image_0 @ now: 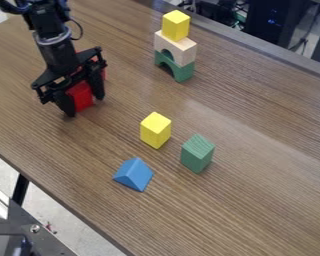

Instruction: Put the red cube on top of the white arch

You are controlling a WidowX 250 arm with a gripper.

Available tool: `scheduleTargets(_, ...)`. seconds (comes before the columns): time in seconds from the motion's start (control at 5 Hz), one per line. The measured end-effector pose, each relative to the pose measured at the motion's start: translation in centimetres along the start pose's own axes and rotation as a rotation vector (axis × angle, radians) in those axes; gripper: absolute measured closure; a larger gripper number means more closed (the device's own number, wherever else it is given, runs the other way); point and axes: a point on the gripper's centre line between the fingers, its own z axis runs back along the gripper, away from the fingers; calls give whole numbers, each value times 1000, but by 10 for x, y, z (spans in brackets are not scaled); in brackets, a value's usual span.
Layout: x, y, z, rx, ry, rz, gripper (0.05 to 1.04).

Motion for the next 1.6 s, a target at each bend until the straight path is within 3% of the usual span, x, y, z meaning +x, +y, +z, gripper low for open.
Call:
scheduleTargets(0.2,-5,-4,10,-34,25,-17,488)
scheduleTargets(0.6,-32,-18,37,-106,105,-74,489)
scheduleTargets(0.8,-59,-39,55,-150,143,-137,489)
scheduleTargets(1.2,-95,-78,68,-151,197,-176,489)
scheduleTargets(1.6,-106,-106,62,-130,186,-188,489)
